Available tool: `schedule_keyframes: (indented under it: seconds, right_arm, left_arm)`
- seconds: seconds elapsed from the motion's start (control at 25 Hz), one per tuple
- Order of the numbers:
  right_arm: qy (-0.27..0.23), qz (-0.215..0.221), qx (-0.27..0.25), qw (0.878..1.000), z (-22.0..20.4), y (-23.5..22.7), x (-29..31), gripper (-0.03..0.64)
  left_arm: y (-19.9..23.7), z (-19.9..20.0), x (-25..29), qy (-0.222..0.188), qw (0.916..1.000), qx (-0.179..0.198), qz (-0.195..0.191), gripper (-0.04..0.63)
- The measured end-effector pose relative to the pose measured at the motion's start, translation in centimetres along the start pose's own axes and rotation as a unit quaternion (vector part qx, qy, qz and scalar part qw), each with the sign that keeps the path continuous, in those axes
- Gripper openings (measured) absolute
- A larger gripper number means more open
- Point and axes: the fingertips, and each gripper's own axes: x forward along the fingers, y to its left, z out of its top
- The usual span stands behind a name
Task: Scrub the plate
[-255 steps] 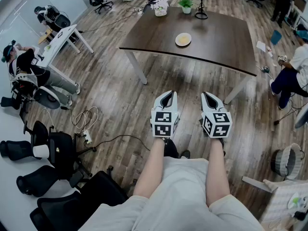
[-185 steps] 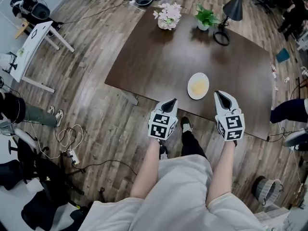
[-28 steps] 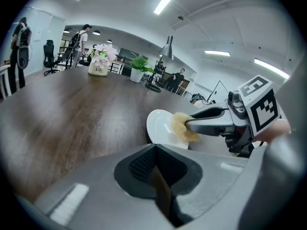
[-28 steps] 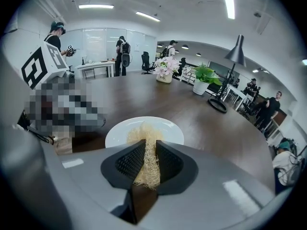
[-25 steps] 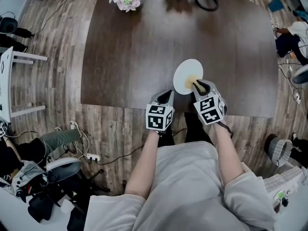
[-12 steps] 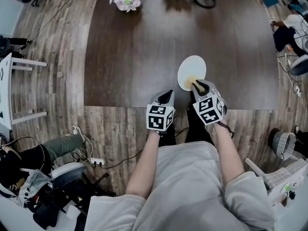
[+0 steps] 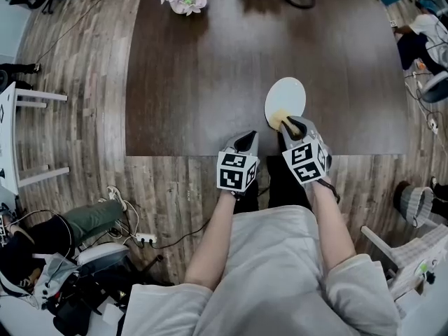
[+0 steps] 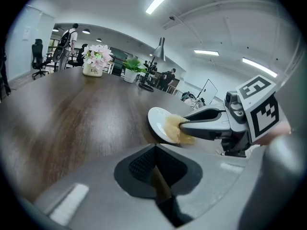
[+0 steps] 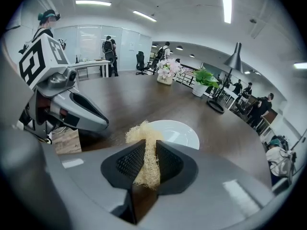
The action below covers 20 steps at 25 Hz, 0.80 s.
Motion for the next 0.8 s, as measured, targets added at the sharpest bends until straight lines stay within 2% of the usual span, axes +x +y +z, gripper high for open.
schedule_keyframes:
  seconds: [0.6,0.8]
  right_arm:
    - [-0.014,0.014,-0.01,1.0,2.9,0.3,2.9,0.089]
    - [-0.014,0.02,-0.008,1.0,3.7,-0.1,4.0,0.089]
  left_arm:
    - [2.0,3.1,0.0,-0.014,0.9999,-0.004,0.007,0.002]
    - [2.6,4.1,0.6,-0.02,0.9995,-0.025,0.009,0.002]
